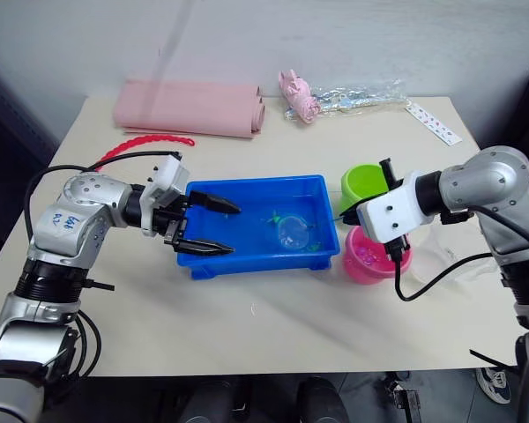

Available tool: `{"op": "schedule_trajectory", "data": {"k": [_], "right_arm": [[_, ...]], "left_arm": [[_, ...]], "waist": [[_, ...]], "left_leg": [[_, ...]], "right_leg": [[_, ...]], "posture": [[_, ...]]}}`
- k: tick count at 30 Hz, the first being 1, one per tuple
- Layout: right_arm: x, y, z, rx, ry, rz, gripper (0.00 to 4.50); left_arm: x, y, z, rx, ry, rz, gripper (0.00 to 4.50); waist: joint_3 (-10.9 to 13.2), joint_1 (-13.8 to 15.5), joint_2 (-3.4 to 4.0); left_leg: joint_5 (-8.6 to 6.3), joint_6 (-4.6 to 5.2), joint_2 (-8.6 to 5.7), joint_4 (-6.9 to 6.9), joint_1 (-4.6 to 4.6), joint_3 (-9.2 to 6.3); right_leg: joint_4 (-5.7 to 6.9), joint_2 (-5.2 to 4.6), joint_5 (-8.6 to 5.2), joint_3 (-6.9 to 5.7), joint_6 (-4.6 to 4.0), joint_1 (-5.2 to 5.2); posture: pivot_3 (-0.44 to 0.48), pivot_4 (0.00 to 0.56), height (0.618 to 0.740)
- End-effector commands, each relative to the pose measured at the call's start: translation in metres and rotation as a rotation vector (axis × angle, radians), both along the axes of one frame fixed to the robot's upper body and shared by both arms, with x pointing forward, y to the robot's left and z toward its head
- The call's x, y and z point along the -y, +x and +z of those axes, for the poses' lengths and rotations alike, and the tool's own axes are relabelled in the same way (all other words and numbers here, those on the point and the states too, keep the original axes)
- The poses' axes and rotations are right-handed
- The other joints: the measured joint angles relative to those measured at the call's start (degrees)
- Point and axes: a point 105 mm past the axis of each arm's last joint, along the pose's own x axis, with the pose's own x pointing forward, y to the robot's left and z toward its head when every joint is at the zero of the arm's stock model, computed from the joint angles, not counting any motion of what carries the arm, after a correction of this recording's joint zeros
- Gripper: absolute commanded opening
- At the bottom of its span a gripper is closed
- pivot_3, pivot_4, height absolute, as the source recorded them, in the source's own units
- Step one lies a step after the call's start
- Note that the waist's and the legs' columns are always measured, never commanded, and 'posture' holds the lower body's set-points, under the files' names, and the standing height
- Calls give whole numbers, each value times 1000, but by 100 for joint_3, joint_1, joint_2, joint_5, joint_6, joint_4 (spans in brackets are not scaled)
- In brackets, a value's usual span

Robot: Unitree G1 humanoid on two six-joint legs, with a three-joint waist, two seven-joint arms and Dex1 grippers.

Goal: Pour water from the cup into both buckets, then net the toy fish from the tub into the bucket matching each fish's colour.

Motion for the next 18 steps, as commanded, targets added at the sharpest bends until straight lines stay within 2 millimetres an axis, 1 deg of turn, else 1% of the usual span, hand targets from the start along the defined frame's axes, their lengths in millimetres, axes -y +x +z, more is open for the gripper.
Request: {"op": "schedule_trajectory", "data": {"k": [1, 5, 8, 11, 12, 14, 16, 18], "right_arm": [[6, 1, -2, 25, -84, 77, 0], [7, 9, -8, 38, -112, 112, 0], [-5, 22, -7, 110, -81, 135, 0], [-22, 33, 2, 158, 8, 131, 0], [-24, 34, 4, 165, 25, 128, 0], [-29, 40, 14, 201, 60, 113, 0], [-29, 44, 22, 241, 40, 106, 0], [-24, 45, 26, 260, 1, 107, 0]], "left_arm": [[-5, -9, 14, 36, -12, 19, 4428], [-12, -11, 17, 40, -5, 62, 4428], [-16, -13, 18, 38, -9, 80, 4428], [-18, -15, 17, 36, -9, 91, 4428], [-18, -16, 17, 36, -10, 92, 4428], [-18, -16, 17, 37, -12, 98, 4428], [-17, -15, 18, 41, -17, 100, 4428], [-16, -14, 18, 44, -24, 99, 4428]], "waist": [[0, -6, 0], [1, -29, 2], [1, -38, 3], [3, -71, 6], [4, -78, 6], [5, -77, 8], [5, -60, 9], [6, -52, 9]], "left_leg": [[0, 0, 0, 0, 0, 0], [0, -1, 4, 10, 3, 0], [0, -1, 7, 11, 4, 1], [1, -2, 9, 9, 4, 3], [1, -3, 9, 9, 3, 3], [1, -3, 9, 6, 3, 3], [1, -3, 8, 7, 3, 1], [1, -3, 5, 7, 2, 2]], "right_leg": [[1, 0, 0, 0, 0, 0], [1, 4, 0, 0, 0, -1], [3, 5, 0, 1, 0, -1], [11, 6, 0, 2, 0, -3], [12, 7, 0, 2, 0, -6], [12, 7, 0, 1, 0, -6], [12, 6, 0, 0, 0, -6], [12, 4, 0, 1, 0, -6]], "posture": [[0, 150, 740], [0, 150, 740], [0, 150, 740], [0, 150, 740], [0, 150, 740], [0, 150, 740], [0, 150, 740], [0, 150, 740]]}}
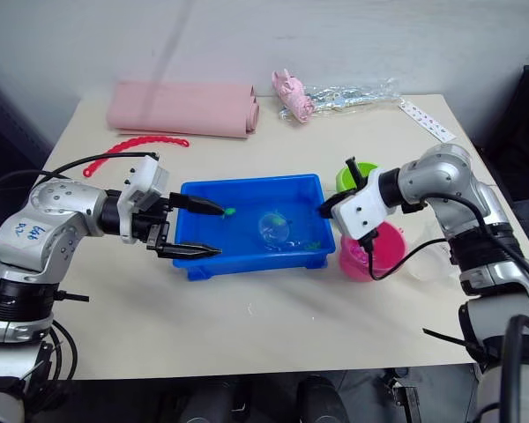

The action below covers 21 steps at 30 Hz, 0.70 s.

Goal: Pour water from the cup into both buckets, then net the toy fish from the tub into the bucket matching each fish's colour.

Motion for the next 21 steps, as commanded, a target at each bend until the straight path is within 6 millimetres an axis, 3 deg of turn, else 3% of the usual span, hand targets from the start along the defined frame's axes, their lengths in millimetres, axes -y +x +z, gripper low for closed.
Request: {"op": "schedule_trajectory", "data": {"k": [1, 11, 21], "right_arm": [[10, 3, 24, 104, -43, -8, 0], [27, -8, 4, 70, -191, 54, 0], [40, -28, 17, -27, -171, 57, 0]], "left_arm": [[2, -2, 12, 49, -29, -14, 4428], [5, 0, 13, 50, -42, -23, 4428], [3, 0, 13, 54, -49, -14, 4428]], "waist": [[0, 15, 0], [0, 10, 1], [7, -1, 11]], "left_leg": [[0, 0, 0, 1, 0, 0], [0, 0, 2, 1, 1, 2], [0, 0, 2, 0, 1, 3]], "right_leg": [[0, 0, 0, 1, 0, 0], [0, 1, 0, 3, 0, 0], [-1, 1, 0, 2, 0, 1]], "posture": [[0, 150, 740], [0, 150, 740], [0, 150, 740]]}}
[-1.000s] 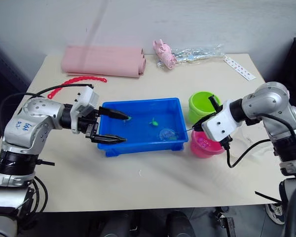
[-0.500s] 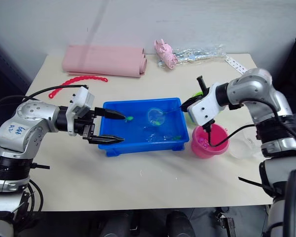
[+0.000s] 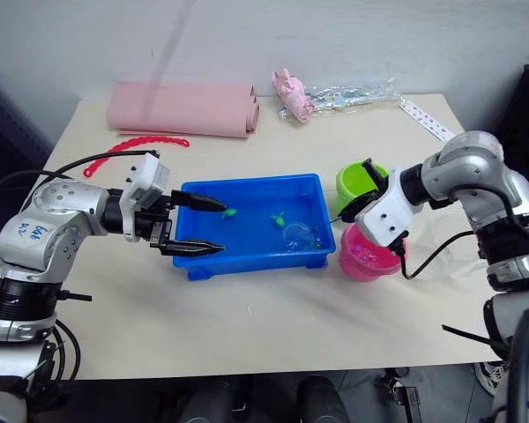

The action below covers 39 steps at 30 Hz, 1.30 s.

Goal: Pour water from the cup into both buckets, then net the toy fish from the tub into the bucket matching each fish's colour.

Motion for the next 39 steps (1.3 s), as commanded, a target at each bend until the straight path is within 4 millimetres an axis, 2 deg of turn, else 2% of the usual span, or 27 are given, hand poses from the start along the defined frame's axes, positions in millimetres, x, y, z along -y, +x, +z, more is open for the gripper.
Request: {"op": "schedule_trajectory", "data": {"k": [1, 6, 10, 13, 17, 23, 27, 32, 35, 39], "right_arm": [[5, -11, 20, -21, 36, 8, 0], [-13, -10, 22, -113, 187, -23, 0], [-29, -6, 16, -91, 220, -7, 0], [-35, 0, 21, -62, 240, -22, 0], [-28, 9, 27, 30, 186, -46, 0], [-10, 21, 25, 146, 48, -60, 0], [-7, 16, 24, 154, -36, -1, 0], [-6, 11, 33, 161, -48, 41, 0], [0, 8, 31, 172, -102, 71, 0], [-2, 11, 20, 144, -107, 78, 0]], "left_arm": [[-1, -2, 11, 46, -23, -4, 4428], [0, 0, 11, 48, -30, 0, 4428], [1, 1, 11, 50, -34, 1, 4428], [1, 1, 12, 51, -37, 2, 4428], [1, 0, 12, 50, -41, 2, 4428], [2, -1, 11, 44, -50, 2, 4428], [2, 0, 11, 42, -51, 2, 4428], [3, 0, 11, 44, -51, 2, 4428], [2, -1, 11, 42, -51, 3, 4428], [3, -1, 11, 44, -51, 2, 4428]], "waist": [[0, 0, 0], [0, 9, 0], [0, 13, 1], [0, 24, 1], [1, 42, 1], [1, 28, 1], [1, 3, 1], [1, -35, 2], [1, -68, 2], [1, -91, 2]], "left_leg": [[0, 0, 0, 0, 0, 0], [0, 0, 1, 0, 0, 0], [0, 0, 2, 0, 0, 0], [0, 0, 2, 0, 0, 0], [0, 0, 0, 1, -1, 0], [0, 0, -3, 1, 0, 1], [0, 0, -1, -2, 0, 2], [0, 0, 0, -3, 0, 2], [0, 0, 0, -4, 0, 1], [0, 0, 0, -2, 0, 1]], "right_leg": [[0, 0, 0, 0, 0, 0], [-1, 0, 0, 0, 0, 1], [0, 1, 0, 0, 0, 0], [0, 1, 0, 0, 0, 0], [-1, -1, 0, -1, 0, 0], [-5, -2, 0, 1, 0, -1], [-2, 0, 0, 1, 0, -2], [-1, 1, 0, 1, 0, -3], [0, 0, 0, 0, 0, -2], [0, 0, 0, 0, 0, -1]], "posture": [[0, 150, 740], [0, 150, 740], [0, 150, 740], [0, 150, 740], [0, 150, 740], [0, 150, 740], [0, 150, 740], [0, 150, 740], [0, 150, 740], [0, 150, 740]]}}
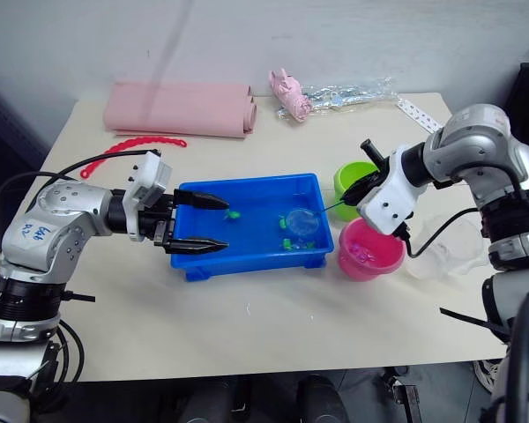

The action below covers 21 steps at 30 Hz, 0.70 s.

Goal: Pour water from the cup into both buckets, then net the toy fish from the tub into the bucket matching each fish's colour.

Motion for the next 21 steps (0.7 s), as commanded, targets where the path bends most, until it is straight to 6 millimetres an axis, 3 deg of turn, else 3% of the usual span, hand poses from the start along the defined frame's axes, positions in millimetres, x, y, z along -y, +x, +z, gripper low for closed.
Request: {"op": "schedule_trajectory", "data": {"k": [1, 6, 13, 21], "right_arm": [[-2, 0, 2, 14, 8, 22, 0], [-7, 0, -2, -30, 49, 16, 0], [-33, -1, -8, -74, 139, 39, 0], [-18, 14, 1, 10, 77, -26, 0]], "left_arm": [[-1, -3, 11, 42, -22, -9, 4428], [-2, -2, 13, 44, -21, -6, 4428], [-4, -2, 12, 44, -18, 0, 4428], [-4, -2, 13, 48, -18, 0, 4428]], "waist": [[0, -9, 0], [0, -8, 0], [0, -7, 1], [1, -3, 2]], "left_leg": [[0, 0, 0, 0, 0, 0], [0, 0, 1, -4, 0, 0], [0, 0, 2, -2, 0, 0], [0, 0, 0, -2, 0, -1]], "right_leg": [[0, 0, 0, 0, 0, 0], [0, 1, 0, 0, 0, -1], [1, 1, 0, 0, 0, -1], [0, 0, 0, 0, 0, -2]], "posture": [[0, 150, 740], [0, 150, 740], [0, 150, 740], [0, 150, 740]]}}
